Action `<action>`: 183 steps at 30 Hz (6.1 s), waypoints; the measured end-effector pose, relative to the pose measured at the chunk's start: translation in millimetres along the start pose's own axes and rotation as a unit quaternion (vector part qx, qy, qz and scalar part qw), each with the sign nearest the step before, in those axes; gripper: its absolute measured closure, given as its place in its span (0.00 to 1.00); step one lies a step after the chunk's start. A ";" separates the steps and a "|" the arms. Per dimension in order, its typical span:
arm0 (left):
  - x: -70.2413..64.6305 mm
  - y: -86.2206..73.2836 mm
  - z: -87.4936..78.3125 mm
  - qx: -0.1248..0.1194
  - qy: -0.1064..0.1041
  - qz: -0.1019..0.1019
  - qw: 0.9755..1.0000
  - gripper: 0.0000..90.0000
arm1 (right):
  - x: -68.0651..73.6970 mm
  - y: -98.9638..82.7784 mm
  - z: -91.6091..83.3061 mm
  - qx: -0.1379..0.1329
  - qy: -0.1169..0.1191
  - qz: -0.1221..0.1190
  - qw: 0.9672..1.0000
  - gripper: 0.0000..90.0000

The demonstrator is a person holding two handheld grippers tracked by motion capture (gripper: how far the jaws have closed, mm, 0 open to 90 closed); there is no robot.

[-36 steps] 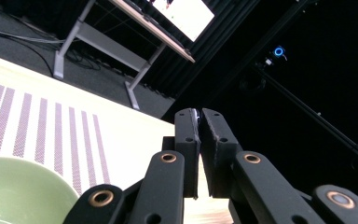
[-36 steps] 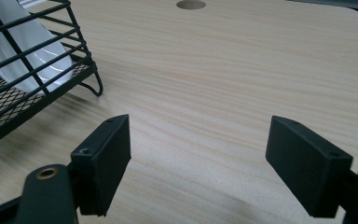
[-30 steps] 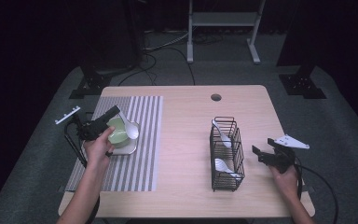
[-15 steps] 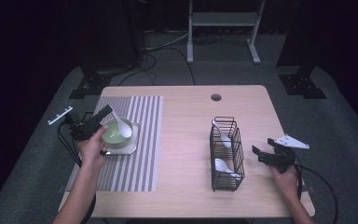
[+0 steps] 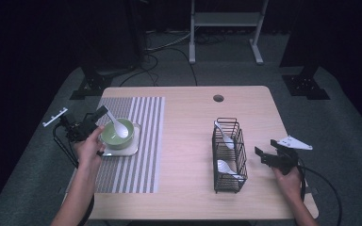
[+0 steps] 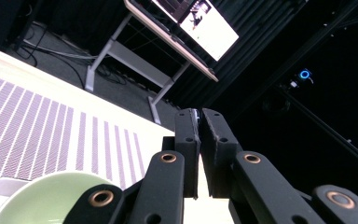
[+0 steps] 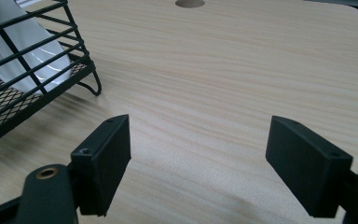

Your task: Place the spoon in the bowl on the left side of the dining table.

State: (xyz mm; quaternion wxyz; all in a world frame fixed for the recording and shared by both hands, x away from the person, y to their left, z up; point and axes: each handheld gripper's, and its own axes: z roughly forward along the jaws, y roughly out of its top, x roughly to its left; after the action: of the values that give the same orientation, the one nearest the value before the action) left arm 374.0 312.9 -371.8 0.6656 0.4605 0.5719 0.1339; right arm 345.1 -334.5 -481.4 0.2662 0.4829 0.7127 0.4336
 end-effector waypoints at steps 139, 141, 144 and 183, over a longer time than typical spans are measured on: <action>81.5 -57.3 -36.1 0.050 0.102 -0.009 0.994 0.63 | 2.9 0.4 1.2 0.007 -0.009 -0.013 1.000 0.23; 80.1 -59.2 -37.1 0.055 0.102 -0.004 0.993 0.62 | 2.9 0.4 1.2 0.007 -0.009 -0.013 1.000 0.23; 79.2 -60.8 -37.6 0.057 0.101 -0.001 0.993 0.61 | 3.0 0.4 1.1 0.006 -0.009 -0.013 1.000 0.23; 46.7 -82.2 -61.0 0.112 0.058 0.048 0.991 0.55 | 3.3 0.4 1.0 0.006 -0.010 -0.013 1.000 0.23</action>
State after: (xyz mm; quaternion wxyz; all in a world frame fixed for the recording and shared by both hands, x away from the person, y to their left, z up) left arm 305.9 329.4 -459.8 0.5683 0.5505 0.5982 0.1271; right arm 344.8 -331.0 -481.4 0.2759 0.4792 0.7187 0.4215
